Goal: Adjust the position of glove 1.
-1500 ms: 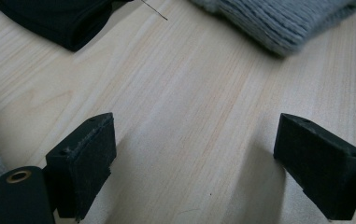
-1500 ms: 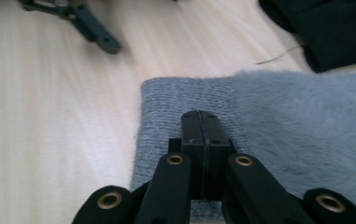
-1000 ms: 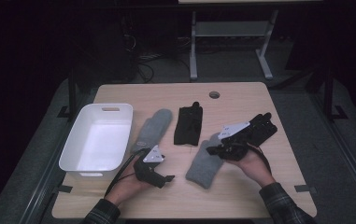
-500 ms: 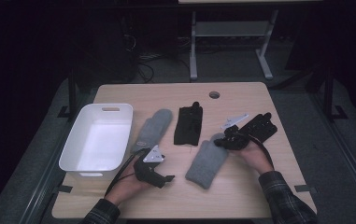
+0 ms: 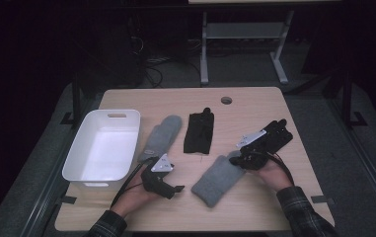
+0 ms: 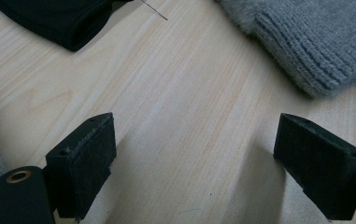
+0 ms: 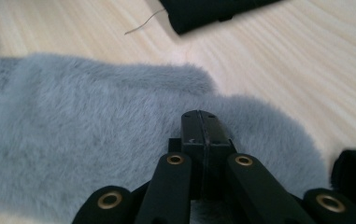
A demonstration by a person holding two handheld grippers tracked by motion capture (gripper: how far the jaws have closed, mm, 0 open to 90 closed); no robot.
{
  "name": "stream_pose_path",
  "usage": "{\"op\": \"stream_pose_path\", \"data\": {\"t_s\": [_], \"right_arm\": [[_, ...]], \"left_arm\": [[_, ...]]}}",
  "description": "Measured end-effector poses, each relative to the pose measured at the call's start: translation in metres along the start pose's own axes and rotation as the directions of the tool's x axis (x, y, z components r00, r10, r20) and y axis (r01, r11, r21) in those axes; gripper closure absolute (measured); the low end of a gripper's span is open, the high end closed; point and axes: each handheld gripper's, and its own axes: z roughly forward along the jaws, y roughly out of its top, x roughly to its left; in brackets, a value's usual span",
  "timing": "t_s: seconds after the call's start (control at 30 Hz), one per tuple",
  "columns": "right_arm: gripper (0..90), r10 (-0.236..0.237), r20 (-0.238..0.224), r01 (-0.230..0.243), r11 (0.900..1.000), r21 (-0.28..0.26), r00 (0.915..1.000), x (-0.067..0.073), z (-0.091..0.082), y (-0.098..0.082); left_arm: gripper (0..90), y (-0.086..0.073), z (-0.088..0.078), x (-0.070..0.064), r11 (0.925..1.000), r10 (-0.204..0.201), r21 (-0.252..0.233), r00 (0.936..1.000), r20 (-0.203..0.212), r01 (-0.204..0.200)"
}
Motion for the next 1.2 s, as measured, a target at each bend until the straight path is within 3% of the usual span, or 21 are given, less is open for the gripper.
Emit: {"op": "stream_pose_path", "data": {"t_s": [0.43, 0.63, 0.73, 0.9, 1.07, 1.13, 1.17, 1.2], "right_arm": [[90.0, 0.012, -0.004, -0.012, 1.000, 0.007, 0.9999, 0.015, -0.026, -0.034], [90.0, 0.019, -0.009, -0.019, 1.000, -0.009, 0.9998, 0.016, -0.030, -0.040], [82.6, 0.029, 0.006, -0.029, 0.996, -0.080, 0.9996, 0.012, -0.043, -0.040], [60.9, 0.104, 0.068, -0.094, 0.986, -0.139, 0.9922, -0.002, -0.062, -0.058], [38.4, 0.199, 0.150, -0.172, 0.969, -0.180, 0.9684, -0.017, -0.078, -0.089], [37.2, 0.206, 0.170, -0.175, 0.968, -0.180, 0.9636, -0.019, -0.079, -0.095], [28.1, 0.212, 0.211, -0.177, 0.969, -0.174, 0.9540, -0.022, -0.080, -0.106], [25.2, 0.210, 0.231, -0.174, 0.970, -0.167, 0.9499, -0.023, -0.080, -0.110]], "left_arm": [[12.1, 0.000, 0.000, 0.000, 1.0000, 0.000, -0.001, 1.0000, -0.001, 0.000], [12.1, 0.000, 0.000, 0.000, 1.0000, 0.001, -0.002, 1.0000, -0.001, -0.001], [12.1, 0.000, 0.000, 0.000, 1.0000, 0.000, -0.002, 1.0000, -0.001, 0.000], [12.1, 0.000, 0.000, 0.000, 1.0000, 0.001, -0.003, 1.0000, -0.001, -0.001], [12.1, 0.000, 0.000, 0.000, 1.0000, 0.001, -0.003, 1.0000, -0.001, -0.001], [12.1, 0.000, 0.000, 0.000, 1.0000, -0.003, -0.004, 1.0000, -0.001, 0.003], [12.1, 0.000, 0.000, 0.000, 1.0000, 0.000, 0.003, 1.0000, 0.000, 0.000], [12.1, 0.000, 0.000, 0.000, 1.0000, 0.000, 0.003, 1.0000, 0.000, 0.000]]}}
